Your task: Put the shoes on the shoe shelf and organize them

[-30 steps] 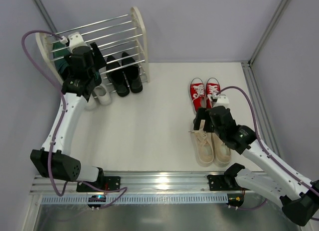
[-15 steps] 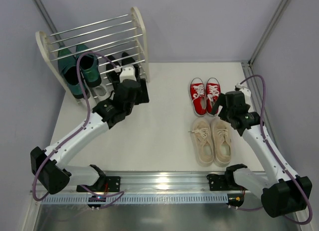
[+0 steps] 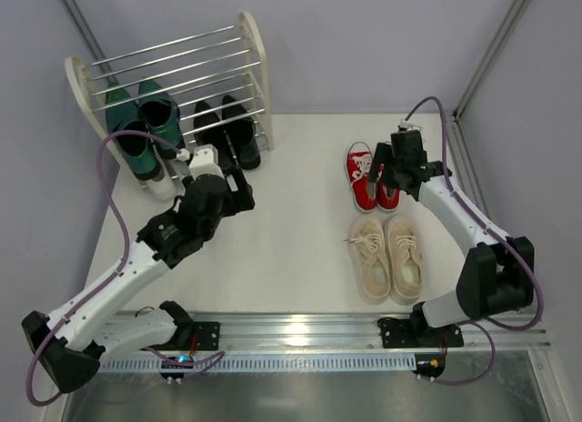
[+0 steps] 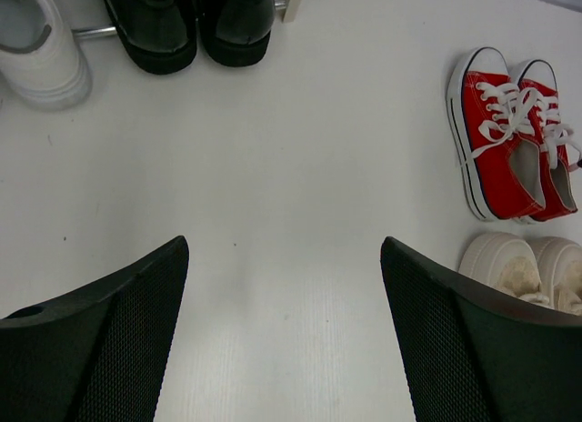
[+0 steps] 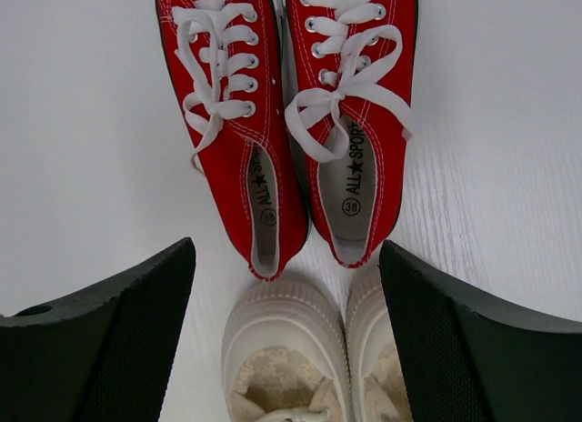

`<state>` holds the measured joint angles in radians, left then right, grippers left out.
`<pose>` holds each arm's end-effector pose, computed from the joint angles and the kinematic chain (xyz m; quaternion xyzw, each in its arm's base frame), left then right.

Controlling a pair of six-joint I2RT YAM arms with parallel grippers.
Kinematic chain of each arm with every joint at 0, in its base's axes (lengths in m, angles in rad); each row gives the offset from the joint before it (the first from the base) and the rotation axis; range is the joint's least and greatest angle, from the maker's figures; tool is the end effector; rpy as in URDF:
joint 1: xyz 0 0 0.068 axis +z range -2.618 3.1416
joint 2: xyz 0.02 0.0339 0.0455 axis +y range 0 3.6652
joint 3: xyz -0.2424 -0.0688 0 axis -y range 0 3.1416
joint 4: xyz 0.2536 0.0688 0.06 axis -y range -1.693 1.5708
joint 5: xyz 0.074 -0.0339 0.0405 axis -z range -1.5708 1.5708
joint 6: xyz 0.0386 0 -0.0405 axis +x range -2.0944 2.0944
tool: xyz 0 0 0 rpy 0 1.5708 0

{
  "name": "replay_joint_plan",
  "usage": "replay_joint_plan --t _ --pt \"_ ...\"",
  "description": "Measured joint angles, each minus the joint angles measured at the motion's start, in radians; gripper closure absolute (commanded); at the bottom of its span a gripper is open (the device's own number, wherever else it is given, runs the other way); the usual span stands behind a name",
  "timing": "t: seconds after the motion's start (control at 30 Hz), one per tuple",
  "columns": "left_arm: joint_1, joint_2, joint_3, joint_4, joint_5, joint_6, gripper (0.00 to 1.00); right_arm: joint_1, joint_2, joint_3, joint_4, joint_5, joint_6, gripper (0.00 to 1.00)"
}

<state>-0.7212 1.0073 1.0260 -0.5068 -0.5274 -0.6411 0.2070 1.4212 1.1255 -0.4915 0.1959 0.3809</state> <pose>0.1914 -0.1424 0.3328 -0.1011 0.8321 -0.1397 0.5271 0.3176 0.0590 0.2574 0.1171 0.9131 0.0236 0.3899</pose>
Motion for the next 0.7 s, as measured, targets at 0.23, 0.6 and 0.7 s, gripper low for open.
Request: replay_joint_plan --t 0.23,0.6,0.7 --pt "-0.005 -0.137 -0.134 -0.060 0.039 -0.062 0.16 -0.007 0.209 0.031 0.023 -0.002 -0.056 0.27" --pt "-0.006 -0.237 -0.195 -0.108 0.049 -0.093 0.16 -0.009 0.345 0.031 0.082 -0.019 -0.093 0.96" --pt "-0.006 -0.254 -0.202 -0.139 0.038 -0.096 0.17 -0.006 0.341 0.031 0.084 -0.027 -0.097 0.96"
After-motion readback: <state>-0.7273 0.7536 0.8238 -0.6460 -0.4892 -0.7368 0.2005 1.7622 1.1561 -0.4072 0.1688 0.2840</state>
